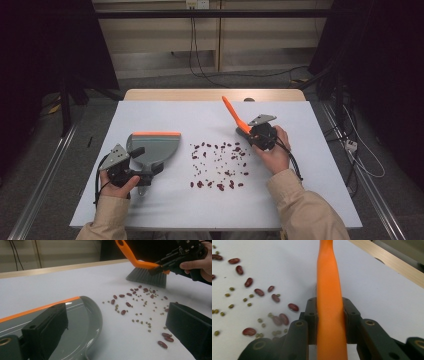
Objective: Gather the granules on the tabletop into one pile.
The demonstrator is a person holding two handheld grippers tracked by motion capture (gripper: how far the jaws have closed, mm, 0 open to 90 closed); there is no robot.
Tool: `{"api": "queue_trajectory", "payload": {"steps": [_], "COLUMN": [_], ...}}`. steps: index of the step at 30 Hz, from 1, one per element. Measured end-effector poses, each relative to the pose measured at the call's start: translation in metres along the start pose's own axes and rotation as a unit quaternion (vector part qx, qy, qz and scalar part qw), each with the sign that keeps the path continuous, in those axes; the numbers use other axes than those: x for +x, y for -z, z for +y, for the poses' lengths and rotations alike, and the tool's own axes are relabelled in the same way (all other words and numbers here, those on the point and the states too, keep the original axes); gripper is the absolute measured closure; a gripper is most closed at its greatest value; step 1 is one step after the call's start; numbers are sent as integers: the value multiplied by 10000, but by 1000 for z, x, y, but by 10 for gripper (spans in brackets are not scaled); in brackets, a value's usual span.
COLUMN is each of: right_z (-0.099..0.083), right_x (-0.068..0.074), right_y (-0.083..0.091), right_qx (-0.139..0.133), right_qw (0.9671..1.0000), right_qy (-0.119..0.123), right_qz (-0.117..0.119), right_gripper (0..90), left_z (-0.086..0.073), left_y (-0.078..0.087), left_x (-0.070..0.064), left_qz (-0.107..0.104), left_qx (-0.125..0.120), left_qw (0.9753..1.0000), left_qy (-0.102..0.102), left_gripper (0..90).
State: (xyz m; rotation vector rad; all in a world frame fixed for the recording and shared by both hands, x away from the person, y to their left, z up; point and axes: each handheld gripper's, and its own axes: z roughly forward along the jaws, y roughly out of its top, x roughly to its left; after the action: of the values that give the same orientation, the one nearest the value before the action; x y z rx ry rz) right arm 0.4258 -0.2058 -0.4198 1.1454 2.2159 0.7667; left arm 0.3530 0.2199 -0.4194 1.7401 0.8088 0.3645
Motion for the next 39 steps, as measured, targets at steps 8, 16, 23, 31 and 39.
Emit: {"api": "queue_trajectory", "payload": {"steps": [8,16,23,31,39], "right_z": [-3,-6,-10,-12,-16], "right_x": [8,22,31,41,47], "right_y": [8,16,23,29,35], "right_qx": [-23,-25,-84,-103,-161], "right_qw": [9987,9965,9952,9929,9905], "right_qy": [220,480,582,726,844], "right_qz": [462,682,778,936,1076], "right_gripper": [716,716,716,716,716], "left_z": [0,0,1,1,1], "left_y": [-1,-1,0,0,0], "left_x": [0,-1,-1,-2,-2], "left_qz": [4,18,25,30,33], "left_qx": [23,-1,5,9,13], "left_qw": [10000,10000,10000,10000,10000], "left_qy": [-27,-28,-53,-81,-89], "left_gripper": [40,40,40,40,40]}}
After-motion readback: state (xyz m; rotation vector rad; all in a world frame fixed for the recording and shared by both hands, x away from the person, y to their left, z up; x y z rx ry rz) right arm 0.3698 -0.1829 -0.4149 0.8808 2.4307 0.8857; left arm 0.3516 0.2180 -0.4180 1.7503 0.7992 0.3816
